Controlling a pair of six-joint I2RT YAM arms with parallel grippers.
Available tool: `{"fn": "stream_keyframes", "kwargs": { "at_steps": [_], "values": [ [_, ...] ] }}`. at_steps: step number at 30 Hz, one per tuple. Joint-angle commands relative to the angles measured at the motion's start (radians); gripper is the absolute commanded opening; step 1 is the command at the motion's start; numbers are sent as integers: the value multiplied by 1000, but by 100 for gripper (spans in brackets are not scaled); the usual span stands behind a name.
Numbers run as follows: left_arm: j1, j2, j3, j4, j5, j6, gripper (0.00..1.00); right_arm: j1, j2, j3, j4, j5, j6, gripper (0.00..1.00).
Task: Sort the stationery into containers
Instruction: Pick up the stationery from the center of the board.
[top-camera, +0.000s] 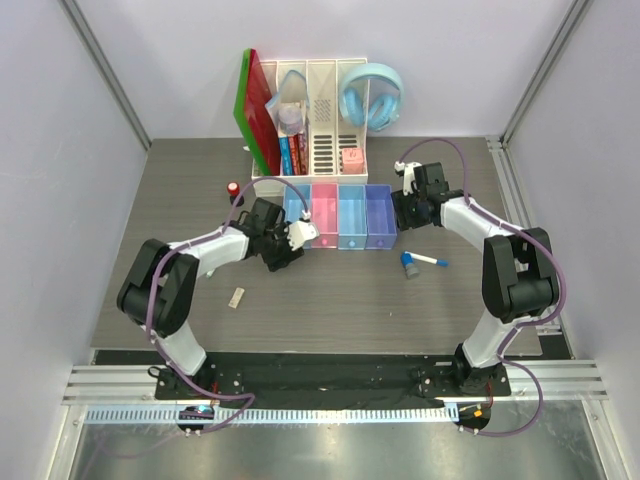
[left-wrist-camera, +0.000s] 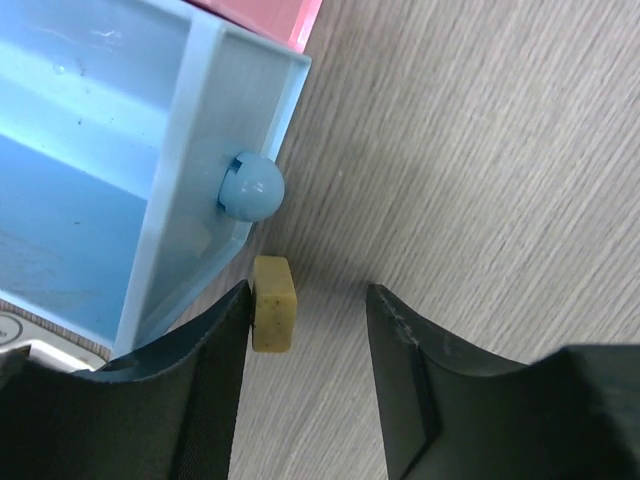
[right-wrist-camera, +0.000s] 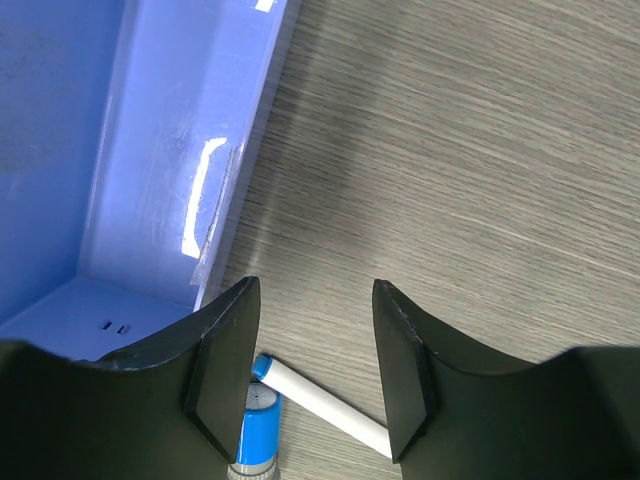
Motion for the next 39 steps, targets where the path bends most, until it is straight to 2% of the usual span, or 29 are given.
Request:
{"fn": "stream_keyframes", "kwargs": {
  "at_steps": [1,5,9,13,18,28,33,39],
  "values": [
    [17,54,30,-42,57,12,50,0,-46,5,17,6,-15,54],
    [17,64,35,-51,60,9,46,0,-48,7,17,3,-14,54],
    [17,81,50,-69,48,-9,15,0,-55,7,17,-2,-9,54],
    [17,81,52,-79,34,-22,0,0,-60,5,17,-11,-7,54],
    [17,37,50,-132,25,-43,0,1,-51,5,15,-23,-12,54],
    [17,-300,64,-332,151,-126,0,10,-11,36,11,-16,-17,54],
    [11,-422,119,-330,201,-195,0,23,23,68,6,0,-27,54],
    [-12,-425,173,-242,148,-258,0,52,75,120,5,12,-30,54]
  ]
}}
